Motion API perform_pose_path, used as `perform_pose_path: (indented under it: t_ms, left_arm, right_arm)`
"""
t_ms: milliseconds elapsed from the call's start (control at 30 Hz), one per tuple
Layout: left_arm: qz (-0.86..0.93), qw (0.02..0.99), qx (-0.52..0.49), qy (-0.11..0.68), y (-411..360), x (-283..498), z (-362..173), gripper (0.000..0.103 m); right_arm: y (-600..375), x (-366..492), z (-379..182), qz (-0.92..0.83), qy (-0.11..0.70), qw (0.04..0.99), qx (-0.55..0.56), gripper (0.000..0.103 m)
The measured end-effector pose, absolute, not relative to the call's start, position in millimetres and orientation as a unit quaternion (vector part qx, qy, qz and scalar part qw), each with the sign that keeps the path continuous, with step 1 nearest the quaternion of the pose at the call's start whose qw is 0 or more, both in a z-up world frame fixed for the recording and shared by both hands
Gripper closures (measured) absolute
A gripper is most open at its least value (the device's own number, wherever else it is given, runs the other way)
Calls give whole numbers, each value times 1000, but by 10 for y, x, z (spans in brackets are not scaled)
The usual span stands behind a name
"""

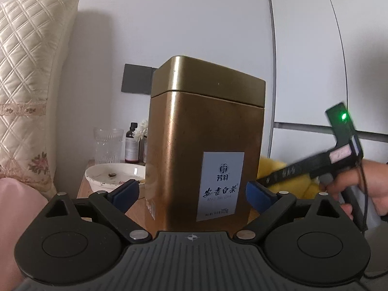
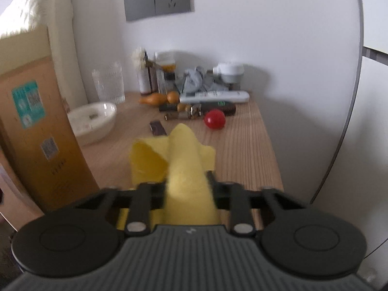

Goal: Clean container
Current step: 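Close the right gripper on the yellow cloth and lift it, then grasp the gold tin with the left gripper while the right holds the cloth, then wipe the cloth along the gold tin's side with the right gripper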

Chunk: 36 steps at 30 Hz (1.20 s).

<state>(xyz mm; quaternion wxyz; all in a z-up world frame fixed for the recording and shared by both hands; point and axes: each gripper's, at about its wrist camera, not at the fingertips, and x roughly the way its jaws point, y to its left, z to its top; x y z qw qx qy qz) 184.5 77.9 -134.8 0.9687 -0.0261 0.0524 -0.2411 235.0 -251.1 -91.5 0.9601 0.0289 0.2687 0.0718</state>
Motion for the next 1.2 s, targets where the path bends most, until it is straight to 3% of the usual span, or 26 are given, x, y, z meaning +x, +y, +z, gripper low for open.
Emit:
perform_pose_path:
  t_ms: [233, 467, 733, 1200]
  left_arm:
    - [-246, 968, -34, 44, 795, 1849, -1353, 12]
    - [-245, 967, -47, 45, 786, 1838, -1372, 19]
    - [-226, 972, -51, 40, 807, 1835, -1372, 30]
    - [-221, 974, -43, 41, 811, 1787, -1360, 31]
  right_arm:
    - [-2789, 2183, -487, 115, 188, 951, 218, 83]
    - [-2861, 2340, -607, 179, 197, 873, 410, 83]
    - [-2771, 2336, -855, 198, 226, 825, 479, 83]
    - [-2699, 2315, -878, 213, 211, 806, 511, 82]
